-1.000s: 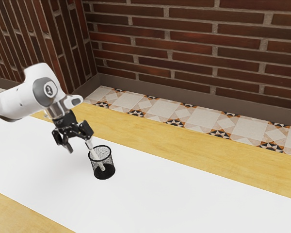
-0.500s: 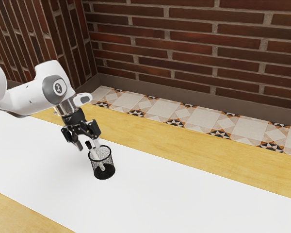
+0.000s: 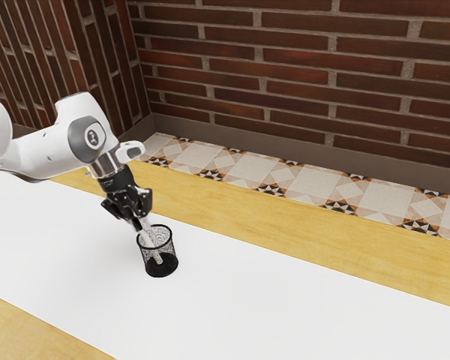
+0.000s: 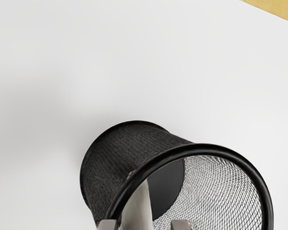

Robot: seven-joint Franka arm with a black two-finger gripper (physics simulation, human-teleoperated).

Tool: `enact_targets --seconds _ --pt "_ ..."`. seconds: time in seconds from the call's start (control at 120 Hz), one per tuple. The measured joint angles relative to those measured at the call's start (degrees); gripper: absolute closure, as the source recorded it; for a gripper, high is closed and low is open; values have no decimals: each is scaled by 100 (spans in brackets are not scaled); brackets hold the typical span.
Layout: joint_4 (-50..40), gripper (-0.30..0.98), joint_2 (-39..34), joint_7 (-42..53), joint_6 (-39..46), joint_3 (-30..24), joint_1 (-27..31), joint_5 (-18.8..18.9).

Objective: Take the marker out of the pen holder and place it to the left of the pen holder.

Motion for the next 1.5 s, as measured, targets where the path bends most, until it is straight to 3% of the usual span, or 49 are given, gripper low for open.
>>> enact_targets --seconds 0.3,0.433,0.608,0.733,0.867,1.033,1.183,1.317,1.5 --pt "1 75 -50 -112 34 16 -5 81" --pt "7 76 -431 -180 -120 74 5 146" --pt "55 77 -1248 -320 -549 173 22 590" --pt "279 77 -1309 -392 -772 217 97 848" --pt "383 77 -971 -362 -906 278 210 1194" --pt "422 77 -505 -327 -1393 224 360 2434" --pt "1277 77 599 -224 -2096 133 -15 3365" --pt "1478 77 970 -127 -2475 122 -60 3624" --pt "1842 76 1462 15 -2721 112 -78 3657"
